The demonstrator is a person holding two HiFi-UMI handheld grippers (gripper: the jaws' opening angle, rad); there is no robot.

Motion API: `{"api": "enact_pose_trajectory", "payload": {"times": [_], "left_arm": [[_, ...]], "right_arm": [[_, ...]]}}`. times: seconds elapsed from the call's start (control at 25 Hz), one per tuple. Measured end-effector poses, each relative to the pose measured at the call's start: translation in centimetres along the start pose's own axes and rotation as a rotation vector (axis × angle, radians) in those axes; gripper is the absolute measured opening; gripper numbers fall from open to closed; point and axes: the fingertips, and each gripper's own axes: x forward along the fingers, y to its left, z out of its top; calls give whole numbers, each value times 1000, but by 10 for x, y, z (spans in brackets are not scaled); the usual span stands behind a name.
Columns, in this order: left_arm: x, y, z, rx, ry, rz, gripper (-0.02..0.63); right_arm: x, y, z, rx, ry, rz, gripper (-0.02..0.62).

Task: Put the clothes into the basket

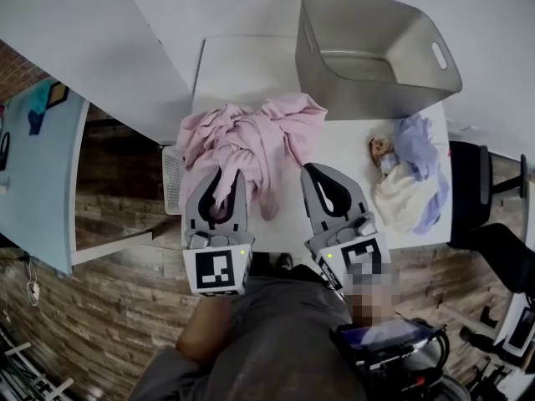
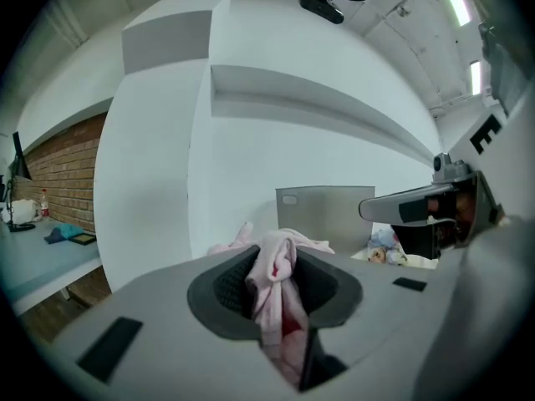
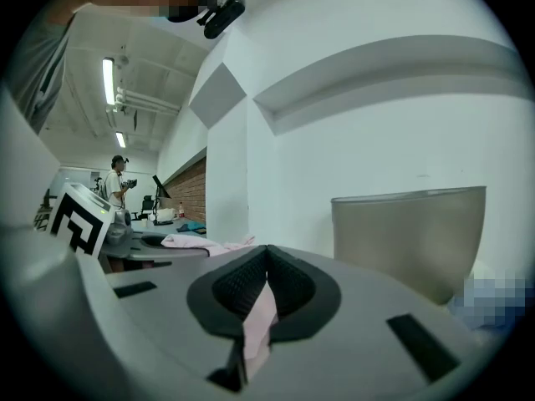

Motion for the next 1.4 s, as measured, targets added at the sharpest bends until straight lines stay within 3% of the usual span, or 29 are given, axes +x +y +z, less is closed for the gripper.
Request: {"api": "enact_pose_trajectory", "payload": {"times": [0.32,0.76,1.16,1.4], "left_arm": [[-20,-14,59,28,-79,-2,97],[-54,-46,156,72,-251,-22,96],[-59,-66,239,103,-391,-46,97],[-54,-76,269,119,-459,-62,97]], "right_arm": [[-26,-5,29,-4,-53,-23,6],[-65,-1,79,-29,-169,-17,6],[-96,-28,108,-29,-237,-76,6],[-111,-40,115,-41,-264,-117,6]]}}
